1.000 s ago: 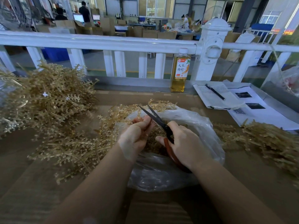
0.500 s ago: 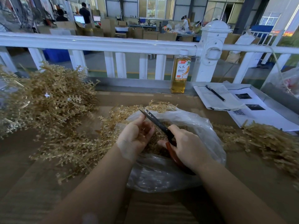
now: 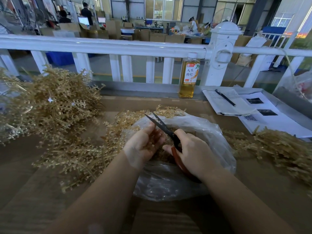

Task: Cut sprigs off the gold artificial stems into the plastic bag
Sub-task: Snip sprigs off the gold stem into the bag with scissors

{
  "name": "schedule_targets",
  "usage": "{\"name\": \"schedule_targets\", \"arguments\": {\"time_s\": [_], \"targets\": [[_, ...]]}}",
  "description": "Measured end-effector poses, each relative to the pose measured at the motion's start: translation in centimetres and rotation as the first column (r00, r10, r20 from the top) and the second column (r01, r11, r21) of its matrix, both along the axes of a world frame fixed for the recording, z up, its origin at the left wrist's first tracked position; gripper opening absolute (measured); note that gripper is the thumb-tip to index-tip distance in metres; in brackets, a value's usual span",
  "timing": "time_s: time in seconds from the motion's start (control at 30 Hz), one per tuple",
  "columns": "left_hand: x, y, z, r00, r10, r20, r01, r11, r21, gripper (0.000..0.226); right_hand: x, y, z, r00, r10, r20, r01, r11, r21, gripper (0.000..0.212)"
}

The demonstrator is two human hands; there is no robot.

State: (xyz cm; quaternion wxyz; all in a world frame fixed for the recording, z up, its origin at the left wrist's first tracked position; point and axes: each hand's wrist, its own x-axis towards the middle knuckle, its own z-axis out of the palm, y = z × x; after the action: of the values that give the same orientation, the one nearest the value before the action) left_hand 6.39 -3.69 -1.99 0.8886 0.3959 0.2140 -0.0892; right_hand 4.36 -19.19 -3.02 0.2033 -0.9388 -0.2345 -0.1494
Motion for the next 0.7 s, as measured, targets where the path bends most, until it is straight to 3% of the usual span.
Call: {"name": "schedule_targets", "arguments": {"time_s": [0.43, 0.7], "targets": [[0.10, -0.04, -0.24, 0.999, -0.021, 0.026, 0.020, 1.000, 0.019, 0.026, 0.33, -0.11, -0.22, 1.000, -0.004, -0.008, 0.004, 1.000, -0.013, 0.039], [-0.19, -0.39, -0.38, 0.996, -0.064, 0.057, 0.058, 0.992, 0.111, 0.025, 0.38, 0.09, -0.61, 0.997, -0.056, 0.046, 0.058, 0.998, -0.031, 0.039]]}}
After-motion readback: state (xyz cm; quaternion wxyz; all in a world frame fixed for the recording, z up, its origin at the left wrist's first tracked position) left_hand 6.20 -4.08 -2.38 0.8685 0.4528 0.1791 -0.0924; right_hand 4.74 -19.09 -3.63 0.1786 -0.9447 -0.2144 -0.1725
